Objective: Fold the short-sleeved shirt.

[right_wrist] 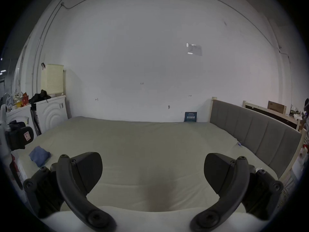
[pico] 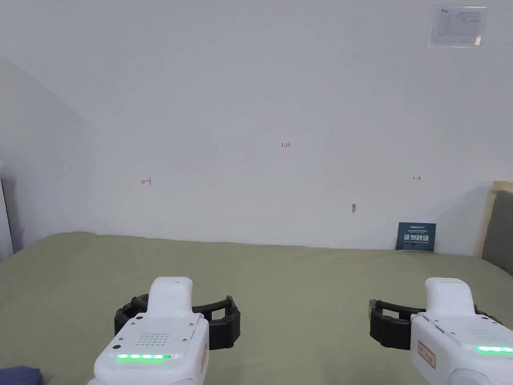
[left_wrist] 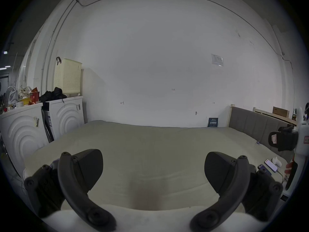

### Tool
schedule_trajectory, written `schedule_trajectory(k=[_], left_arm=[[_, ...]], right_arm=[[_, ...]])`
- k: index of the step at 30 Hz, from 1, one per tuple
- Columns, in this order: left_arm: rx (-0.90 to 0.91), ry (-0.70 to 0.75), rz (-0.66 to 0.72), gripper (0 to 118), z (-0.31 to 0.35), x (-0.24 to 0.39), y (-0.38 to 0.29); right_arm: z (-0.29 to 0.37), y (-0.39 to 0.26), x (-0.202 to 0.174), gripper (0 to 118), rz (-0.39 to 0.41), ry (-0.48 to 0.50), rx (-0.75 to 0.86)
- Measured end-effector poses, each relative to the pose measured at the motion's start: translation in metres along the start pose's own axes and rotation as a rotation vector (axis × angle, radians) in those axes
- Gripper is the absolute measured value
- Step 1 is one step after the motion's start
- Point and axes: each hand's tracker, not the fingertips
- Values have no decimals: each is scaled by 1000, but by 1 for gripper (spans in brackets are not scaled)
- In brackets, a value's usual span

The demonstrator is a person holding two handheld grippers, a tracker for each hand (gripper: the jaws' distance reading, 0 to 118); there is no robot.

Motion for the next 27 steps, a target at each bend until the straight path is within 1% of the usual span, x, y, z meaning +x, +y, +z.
schedule_trajectory(k=[5, 7, 9, 11, 12, 13, 15, 16, 19, 21, 23, 24, 26, 27], left_arm=[[1, -19, -9, 118, -1, 0, 1], [-2, -23, -15, 118, -2, 0, 2], [1, -27, -18, 118, -2, 0, 2], [1, -29, -20, 118, -4, 0, 3], [1, -27, -20, 118, -5, 0, 4], [0, -27, -21, 118, -6, -1, 5], [-4, -24, -14, 118, -8, -1, 8], [0, -27, -10, 118, -8, -2, 9], [10, -25, -17, 118, -10, -2, 10], [9, -25, -23, 118, -12, -1, 11], [5, -30, -20, 118, -13, -1, 11], [2, -31, -19, 118, -14, 0, 11], [-1, -34, -13, 118, -13, 0, 11], [-2, -41, -12, 118, -13, 0, 11]], right_arm=[[-2, 3, -5, 118, -27, 30, -26], [-4, 3, -4, 118, -72, 52, -32], [-5, 5, -3, 118, -134, 77, -41], [-5, 8, -3, 118, -153, 89, -36], [-4, 10, -3, 118, -150, 92, -29], [-6, 13, -5, 118, -141, 72, -38], [-8, 17, -9, 118, -99, 2, -48], [-10, 18, -10, 118, -80, -12, -48], [-12, 20, -10, 118, -78, 10, -50], [-15, 19, -9, 118, -98, 36, -72], [-17, 17, -10, 118, -97, 26, -85], [-18, 16, -11, 118, -68, -3, -122], [-16, 13, -13, 118, -50, -62, -96], [-19, 11, -12, 118, -55, -47, -116]])
